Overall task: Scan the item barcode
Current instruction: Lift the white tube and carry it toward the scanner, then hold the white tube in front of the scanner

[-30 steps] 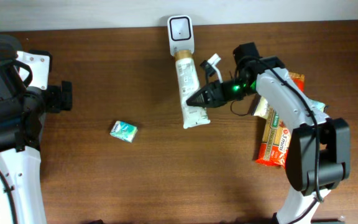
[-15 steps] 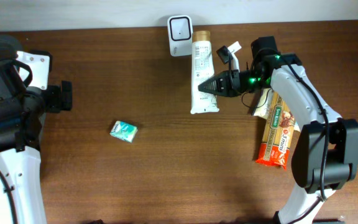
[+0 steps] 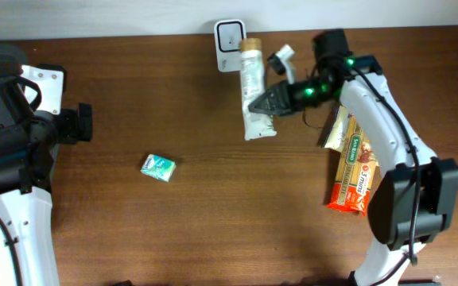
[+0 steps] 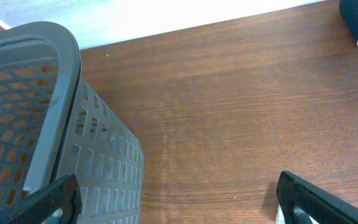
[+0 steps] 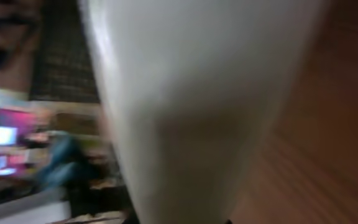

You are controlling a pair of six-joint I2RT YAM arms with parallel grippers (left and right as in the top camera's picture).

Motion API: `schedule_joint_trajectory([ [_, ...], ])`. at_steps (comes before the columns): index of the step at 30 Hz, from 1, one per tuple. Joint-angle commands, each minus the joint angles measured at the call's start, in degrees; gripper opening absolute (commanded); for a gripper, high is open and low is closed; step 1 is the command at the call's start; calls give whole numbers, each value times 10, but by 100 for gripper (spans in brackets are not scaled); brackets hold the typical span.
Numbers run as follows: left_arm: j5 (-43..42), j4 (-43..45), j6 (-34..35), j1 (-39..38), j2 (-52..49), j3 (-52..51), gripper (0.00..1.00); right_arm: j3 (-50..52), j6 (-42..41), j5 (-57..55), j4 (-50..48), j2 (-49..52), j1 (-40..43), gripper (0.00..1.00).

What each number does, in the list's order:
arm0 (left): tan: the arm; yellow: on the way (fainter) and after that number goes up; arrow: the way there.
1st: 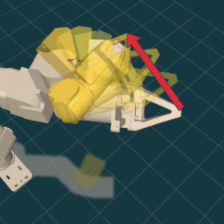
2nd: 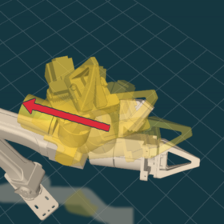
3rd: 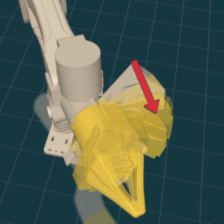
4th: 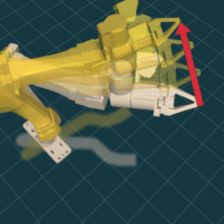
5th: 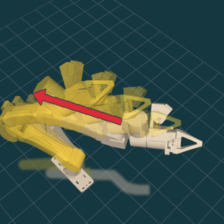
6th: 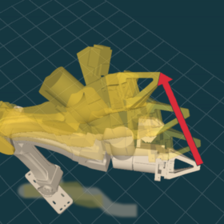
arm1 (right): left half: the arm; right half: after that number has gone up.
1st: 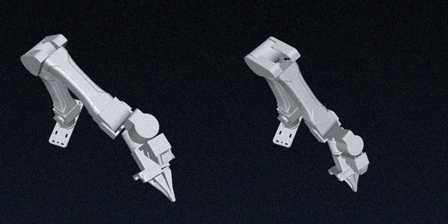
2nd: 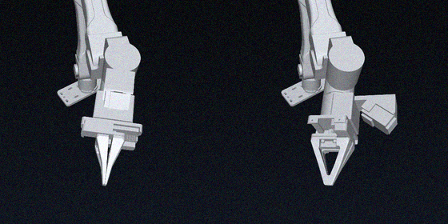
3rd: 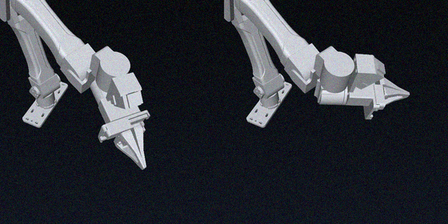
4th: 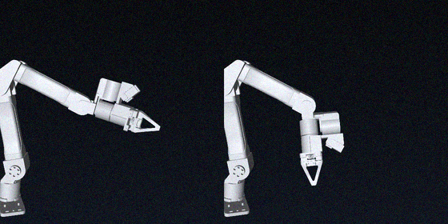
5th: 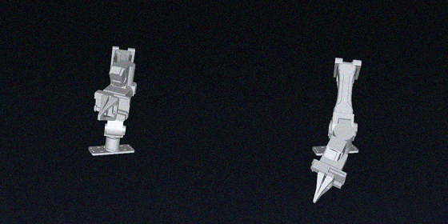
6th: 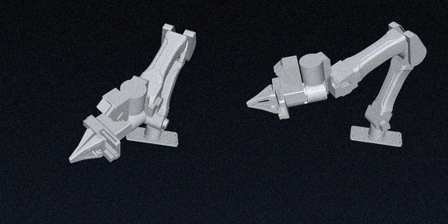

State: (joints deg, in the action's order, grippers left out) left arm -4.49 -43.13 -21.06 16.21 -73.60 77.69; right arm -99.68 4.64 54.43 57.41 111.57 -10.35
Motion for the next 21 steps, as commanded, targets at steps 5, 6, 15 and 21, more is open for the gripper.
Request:
schedule_joint_trajectory([
  [5,-6,1,-7,2,0,2,99,-99,-13,-741,-87,-16,-153,4],
  [6,-6,1,-7,2,0,2,99,-99,17,-812,-128,3,-168,4],
  [15,-6,1,-7,2,0,2,99,-99,315,-1001,-468,193,-177,4],
  [21,-6,1,-7,2,0,2,99,-99,376,-1006,-510,254,-177,4],
])
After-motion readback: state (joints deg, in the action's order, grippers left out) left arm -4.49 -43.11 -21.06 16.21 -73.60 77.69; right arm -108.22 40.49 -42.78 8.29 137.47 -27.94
